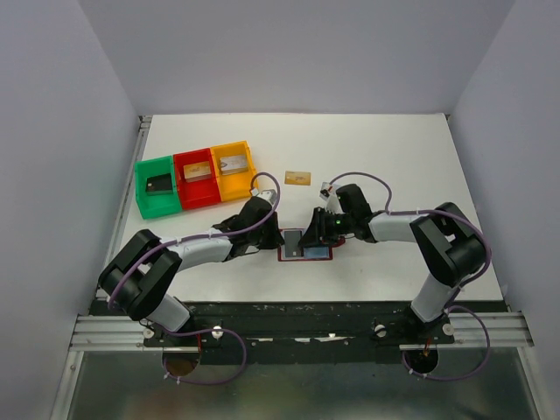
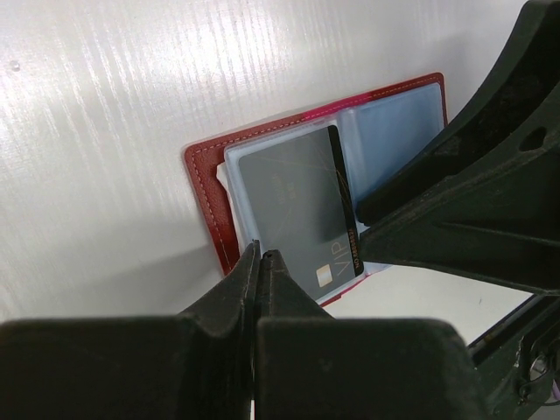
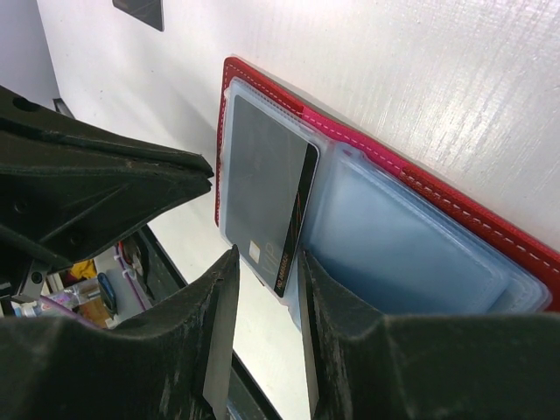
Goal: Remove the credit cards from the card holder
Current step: Remove the credit card from the card holder.
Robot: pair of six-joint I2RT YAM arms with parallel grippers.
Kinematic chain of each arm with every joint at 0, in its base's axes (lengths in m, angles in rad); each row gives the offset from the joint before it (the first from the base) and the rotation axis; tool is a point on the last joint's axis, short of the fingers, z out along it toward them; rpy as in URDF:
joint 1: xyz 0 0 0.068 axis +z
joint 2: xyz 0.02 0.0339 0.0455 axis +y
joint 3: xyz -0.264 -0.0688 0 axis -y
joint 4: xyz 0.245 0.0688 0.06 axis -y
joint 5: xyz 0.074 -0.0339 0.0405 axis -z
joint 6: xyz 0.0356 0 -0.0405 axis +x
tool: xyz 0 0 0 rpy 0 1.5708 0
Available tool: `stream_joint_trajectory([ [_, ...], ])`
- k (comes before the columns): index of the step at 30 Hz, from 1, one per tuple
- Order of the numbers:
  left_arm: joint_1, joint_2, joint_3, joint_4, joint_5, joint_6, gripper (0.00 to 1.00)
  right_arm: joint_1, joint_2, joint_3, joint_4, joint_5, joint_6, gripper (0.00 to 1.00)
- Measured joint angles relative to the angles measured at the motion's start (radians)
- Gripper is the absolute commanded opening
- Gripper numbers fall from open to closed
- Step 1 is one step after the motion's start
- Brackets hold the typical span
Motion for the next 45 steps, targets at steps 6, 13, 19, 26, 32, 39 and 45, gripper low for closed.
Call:
stream_joint_trajectory([
  [6, 0.0, 0.0, 0.0, -0.029, -0.016, 0.0, 0.0, 0.0, 0.011, 0.01, -0.006, 0.0, -0.001, 0.4],
  [13, 0.0, 0.0, 0.0, -0.046, -0.025, 0.004, 0.0, 0.0, 0.026, 0.021, -0.008, 0.001, -0.003, 0.41],
  [19, 0.0, 0.008, 0.005, -0.058, -0.026, 0.005, 0.0, 0.0, 0.028, 0.022, -0.006, 0.0, -0.002, 0.41],
  [26, 0.0, 0.019, 0.01, -0.064, -0.026, 0.005, 0.0, 0.0, 0.034, 0.032, -0.019, 0.006, -0.005, 0.4],
  [32, 0.0, 0.021, 0.011, -0.064, -0.026, 0.006, 0.0, 0.004, 0.041, 0.063, -0.077, 0.031, -0.013, 0.41],
  [39, 0.0, 0.019, 0.011, -0.065, -0.032, 0.005, 0.0, 0.007, 0.042, 0.072, -0.102, 0.042, -0.018, 0.42],
  [45, 0.0, -0.033, 0.009, -0.065, -0.048, 0.004, 0.0, 0.008, 0.039, 0.077, -0.111, 0.045, -0.018, 0.43],
])
